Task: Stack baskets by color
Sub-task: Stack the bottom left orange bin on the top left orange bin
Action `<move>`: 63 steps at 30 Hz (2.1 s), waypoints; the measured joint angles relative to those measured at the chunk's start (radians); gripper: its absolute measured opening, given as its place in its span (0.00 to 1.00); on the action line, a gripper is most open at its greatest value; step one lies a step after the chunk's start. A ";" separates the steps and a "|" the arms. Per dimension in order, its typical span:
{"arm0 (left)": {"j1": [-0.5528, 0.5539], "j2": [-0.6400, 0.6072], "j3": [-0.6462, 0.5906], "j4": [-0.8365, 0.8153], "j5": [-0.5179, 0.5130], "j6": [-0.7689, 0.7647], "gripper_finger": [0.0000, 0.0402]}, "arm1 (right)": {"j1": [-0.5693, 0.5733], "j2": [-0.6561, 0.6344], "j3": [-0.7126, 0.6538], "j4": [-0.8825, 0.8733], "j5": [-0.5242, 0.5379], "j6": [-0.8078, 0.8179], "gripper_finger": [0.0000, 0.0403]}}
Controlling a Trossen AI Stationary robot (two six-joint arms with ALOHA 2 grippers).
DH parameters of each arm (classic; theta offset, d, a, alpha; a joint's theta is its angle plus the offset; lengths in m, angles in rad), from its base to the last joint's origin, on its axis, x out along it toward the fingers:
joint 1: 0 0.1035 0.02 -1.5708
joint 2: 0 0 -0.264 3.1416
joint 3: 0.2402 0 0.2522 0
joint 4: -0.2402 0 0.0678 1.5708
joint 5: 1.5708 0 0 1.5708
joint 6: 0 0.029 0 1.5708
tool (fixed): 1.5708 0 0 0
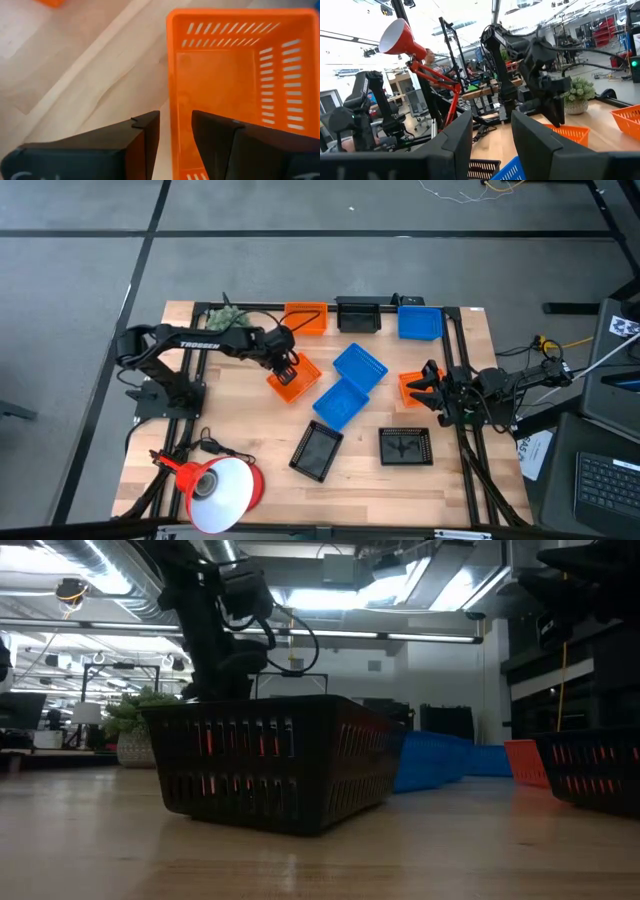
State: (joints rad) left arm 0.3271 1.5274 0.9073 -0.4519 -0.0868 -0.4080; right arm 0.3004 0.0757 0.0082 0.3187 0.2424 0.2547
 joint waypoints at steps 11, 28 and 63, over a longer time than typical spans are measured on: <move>0.000 0.135 0.000 0.007 0.009 -0.002 0.25 | 0.000 0.000 0.000 -0.001 0.000 0.001 0.34; -0.029 0.142 0.251 -0.006 -0.091 0.254 0.00 | 0.000 0.000 0.000 -0.010 0.000 -0.002 0.34; 0.264 0.366 0.643 -0.162 -0.304 1.017 0.00 | 0.000 0.000 0.000 -0.079 0.000 -0.059 0.34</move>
State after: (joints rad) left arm 0.5907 1.8935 1.5501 -0.6137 -0.3905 0.6087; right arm 0.3006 0.0761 0.0080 0.2398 0.2428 0.1960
